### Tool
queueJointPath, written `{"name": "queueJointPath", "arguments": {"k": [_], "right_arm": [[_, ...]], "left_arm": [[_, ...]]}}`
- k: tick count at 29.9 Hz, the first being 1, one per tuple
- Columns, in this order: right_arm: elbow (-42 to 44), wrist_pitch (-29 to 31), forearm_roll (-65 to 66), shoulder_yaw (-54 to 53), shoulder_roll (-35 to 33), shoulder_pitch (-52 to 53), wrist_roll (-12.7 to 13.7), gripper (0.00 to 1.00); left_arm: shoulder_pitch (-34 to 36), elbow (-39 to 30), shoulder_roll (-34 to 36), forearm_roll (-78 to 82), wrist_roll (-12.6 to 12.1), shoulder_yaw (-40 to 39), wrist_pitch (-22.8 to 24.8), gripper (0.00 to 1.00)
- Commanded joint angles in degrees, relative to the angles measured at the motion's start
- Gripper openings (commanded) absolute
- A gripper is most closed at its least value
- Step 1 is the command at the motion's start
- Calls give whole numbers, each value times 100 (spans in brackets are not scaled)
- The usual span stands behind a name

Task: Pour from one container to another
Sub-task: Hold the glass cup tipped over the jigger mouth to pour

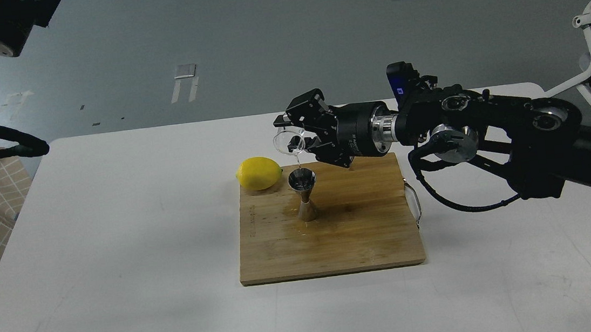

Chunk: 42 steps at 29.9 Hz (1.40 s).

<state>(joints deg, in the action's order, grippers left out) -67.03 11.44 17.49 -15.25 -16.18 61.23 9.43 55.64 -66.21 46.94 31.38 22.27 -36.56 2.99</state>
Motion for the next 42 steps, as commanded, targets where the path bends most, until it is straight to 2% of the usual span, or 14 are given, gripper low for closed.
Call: {"name": "queueJointPath", "arguments": {"k": [1, 42], "right_arm": [[6, -1, 17, 14, 1, 29, -3, 42], [-38, 131, 290, 102, -8, 108, -47, 42]], "left_arm": [[0, 3, 0, 0, -3, 0, 0, 97], [0, 3, 0, 0, -3, 0, 0, 97]]}}
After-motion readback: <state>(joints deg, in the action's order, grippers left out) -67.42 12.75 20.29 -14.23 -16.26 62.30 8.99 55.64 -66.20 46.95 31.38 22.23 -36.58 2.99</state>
